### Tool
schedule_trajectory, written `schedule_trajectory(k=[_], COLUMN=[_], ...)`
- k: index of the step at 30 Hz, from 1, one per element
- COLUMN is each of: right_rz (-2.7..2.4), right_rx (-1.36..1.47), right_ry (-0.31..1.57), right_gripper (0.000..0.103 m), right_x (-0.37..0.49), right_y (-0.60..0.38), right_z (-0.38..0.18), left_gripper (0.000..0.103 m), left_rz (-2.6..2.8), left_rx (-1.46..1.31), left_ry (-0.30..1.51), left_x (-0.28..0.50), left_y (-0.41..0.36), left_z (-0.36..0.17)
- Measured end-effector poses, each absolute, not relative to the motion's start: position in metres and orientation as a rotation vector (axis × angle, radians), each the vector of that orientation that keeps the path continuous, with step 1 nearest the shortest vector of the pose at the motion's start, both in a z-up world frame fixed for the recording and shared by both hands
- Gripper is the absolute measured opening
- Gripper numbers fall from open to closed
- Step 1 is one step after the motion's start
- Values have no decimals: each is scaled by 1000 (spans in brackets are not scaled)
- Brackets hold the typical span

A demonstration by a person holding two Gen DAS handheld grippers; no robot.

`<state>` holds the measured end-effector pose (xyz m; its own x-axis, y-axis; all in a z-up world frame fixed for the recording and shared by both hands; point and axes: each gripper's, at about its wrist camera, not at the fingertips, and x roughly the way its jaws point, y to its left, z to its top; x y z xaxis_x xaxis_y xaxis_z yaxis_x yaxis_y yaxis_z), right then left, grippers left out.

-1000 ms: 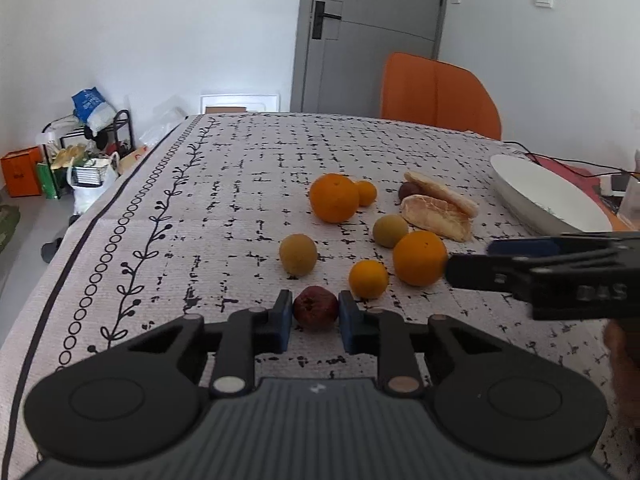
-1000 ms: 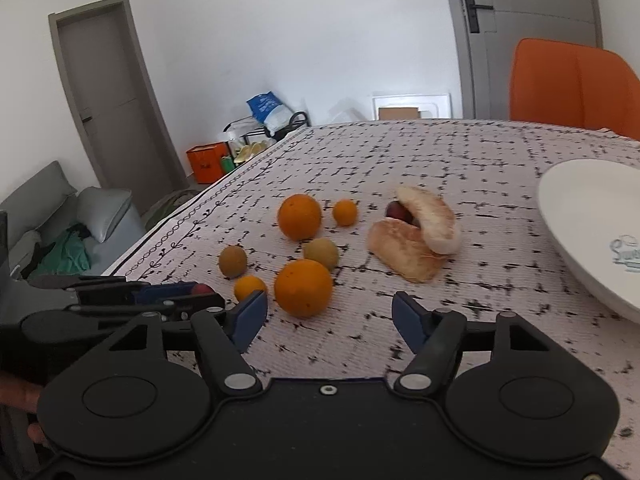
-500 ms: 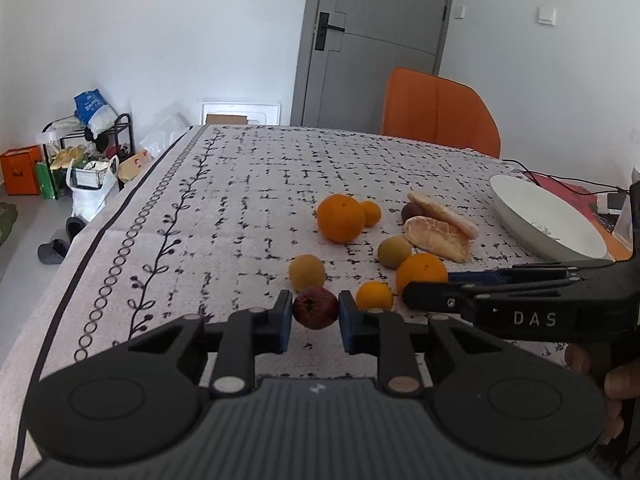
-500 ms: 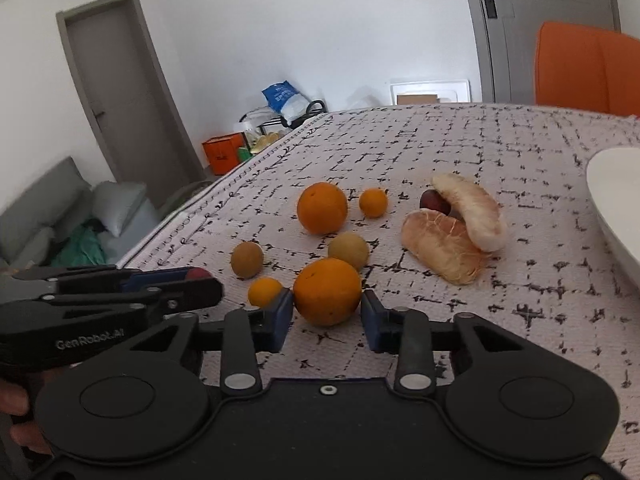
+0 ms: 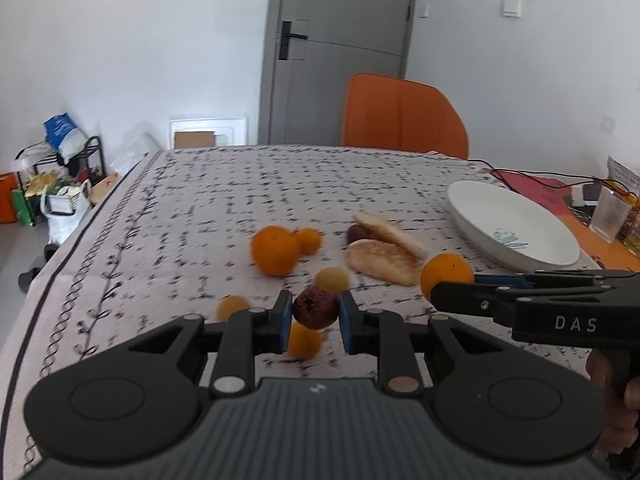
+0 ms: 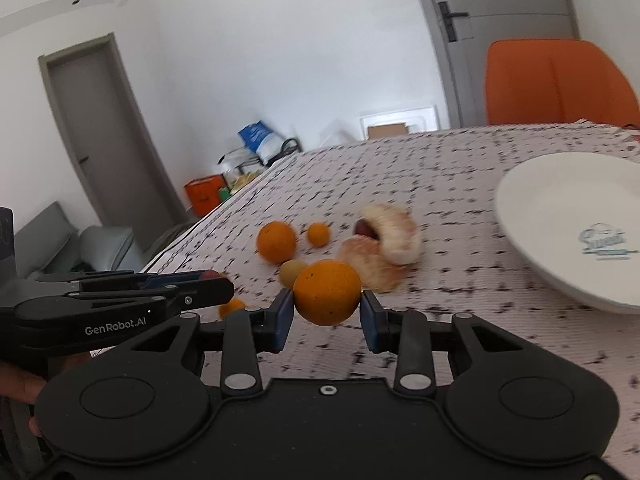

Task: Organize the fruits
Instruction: 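Carry both fruits over the white bowl and open both tools to drop them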

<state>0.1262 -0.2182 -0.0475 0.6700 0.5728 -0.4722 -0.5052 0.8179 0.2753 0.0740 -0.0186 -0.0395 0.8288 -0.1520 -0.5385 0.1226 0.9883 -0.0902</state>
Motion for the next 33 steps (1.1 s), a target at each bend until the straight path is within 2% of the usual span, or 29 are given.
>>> schedule_trajectory(k=[33], right_rz=[309], right_rx=[222], right_ry=[459], right_gripper=[34], right_x=[131], right_y=[-334], right_z=[-39], left_gripper=[23], left_rz=[-344], left_rx=[41], left_ry=[541], left_x=[129], left_y=[-128], left_z=[-26])
